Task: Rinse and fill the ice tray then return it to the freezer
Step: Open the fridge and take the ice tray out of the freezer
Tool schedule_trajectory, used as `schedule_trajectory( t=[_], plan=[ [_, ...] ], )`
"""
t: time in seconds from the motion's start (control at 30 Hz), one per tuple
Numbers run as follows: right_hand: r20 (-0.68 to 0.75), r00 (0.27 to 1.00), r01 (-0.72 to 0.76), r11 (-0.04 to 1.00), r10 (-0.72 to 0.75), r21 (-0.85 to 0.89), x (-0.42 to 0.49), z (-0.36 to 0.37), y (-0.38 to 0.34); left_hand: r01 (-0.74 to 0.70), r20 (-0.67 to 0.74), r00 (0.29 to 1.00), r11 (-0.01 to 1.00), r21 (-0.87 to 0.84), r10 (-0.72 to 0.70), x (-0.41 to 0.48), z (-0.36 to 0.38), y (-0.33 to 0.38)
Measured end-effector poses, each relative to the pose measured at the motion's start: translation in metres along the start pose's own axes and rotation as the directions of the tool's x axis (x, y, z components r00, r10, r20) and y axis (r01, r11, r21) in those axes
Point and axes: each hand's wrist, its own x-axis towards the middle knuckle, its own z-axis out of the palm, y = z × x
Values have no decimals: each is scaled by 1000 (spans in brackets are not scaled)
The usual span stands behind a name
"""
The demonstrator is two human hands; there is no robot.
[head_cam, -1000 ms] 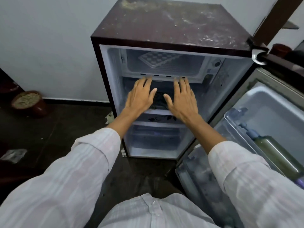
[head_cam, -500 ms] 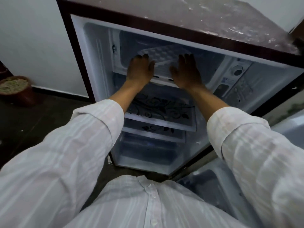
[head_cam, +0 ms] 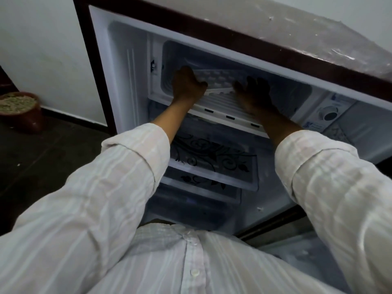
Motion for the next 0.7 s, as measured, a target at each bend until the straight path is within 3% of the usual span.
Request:
schedule_trajectory(
  t=[0.17,0.33,0.5,0.7],
  plan=[
    [68,997,34,997,-39,72,-10,-16,-10,76,31,997,996,-34,-75,-11,-16,11],
    [51,998,29,989,-37,143,-12,-17,-9,117,23,993,991,-63,-116,-25,-36,13],
    [-45,998,44,961,-33,273,-17,-12,-9,206,47,978,968,-143,-201,-48,-52,16],
    [-151,988,52,898,16,437,-44,-15,-10,287,92,956,950,-124,-277,-73,-70,3]
  ],
)
